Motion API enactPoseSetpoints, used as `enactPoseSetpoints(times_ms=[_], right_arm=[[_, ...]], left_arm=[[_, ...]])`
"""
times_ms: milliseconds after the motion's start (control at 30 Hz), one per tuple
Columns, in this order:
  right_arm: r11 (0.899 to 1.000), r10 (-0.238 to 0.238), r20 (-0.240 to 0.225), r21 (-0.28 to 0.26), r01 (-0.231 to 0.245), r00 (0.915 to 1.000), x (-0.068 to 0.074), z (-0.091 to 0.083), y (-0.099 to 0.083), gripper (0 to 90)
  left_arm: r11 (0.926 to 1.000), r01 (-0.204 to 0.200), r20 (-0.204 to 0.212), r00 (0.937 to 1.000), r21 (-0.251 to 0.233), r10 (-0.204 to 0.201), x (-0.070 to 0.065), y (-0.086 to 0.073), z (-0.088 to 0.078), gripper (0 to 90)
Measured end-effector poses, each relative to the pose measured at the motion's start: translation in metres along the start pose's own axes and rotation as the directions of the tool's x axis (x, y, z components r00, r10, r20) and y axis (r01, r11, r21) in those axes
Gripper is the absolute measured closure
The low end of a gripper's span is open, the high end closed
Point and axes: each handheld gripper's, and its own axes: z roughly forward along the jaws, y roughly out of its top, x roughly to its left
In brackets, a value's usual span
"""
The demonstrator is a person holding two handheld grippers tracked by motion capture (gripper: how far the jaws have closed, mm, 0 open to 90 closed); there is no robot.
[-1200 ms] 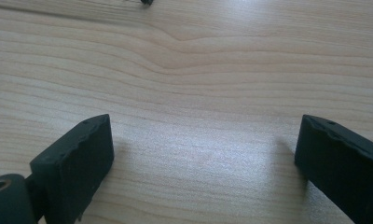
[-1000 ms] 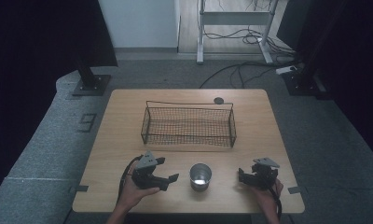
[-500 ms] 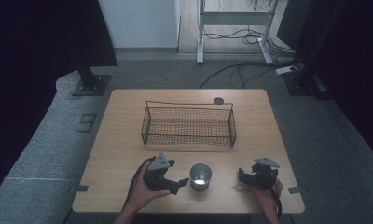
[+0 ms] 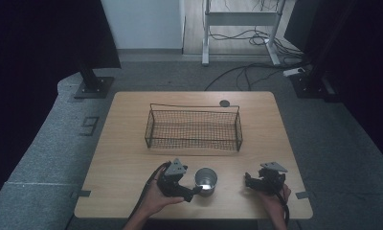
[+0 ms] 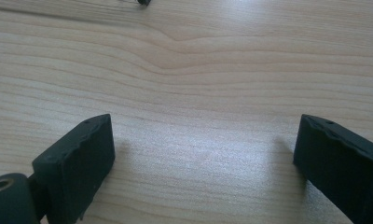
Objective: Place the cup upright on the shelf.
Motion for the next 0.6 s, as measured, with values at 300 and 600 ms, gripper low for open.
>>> enactPoseSetpoints(times_ms=[300,600], right_arm=[[1.000,0.001,0.001,0.000,-0.001,1.0000,0.000,0.000,0.000,5.4],[1.000,0.001,0.002,-0.001,-0.001,1.0000,0.000,0.000,0.000,5.5]], left_arm=[[0.9998,-0.006,0.007,1.0000,0.018,0.006,-0.005,0.001,0.012,4.8],[0.9994,-0.010,0.001,0.9999,0.034,0.010,-0.013,0.003,0.028,4.0]])
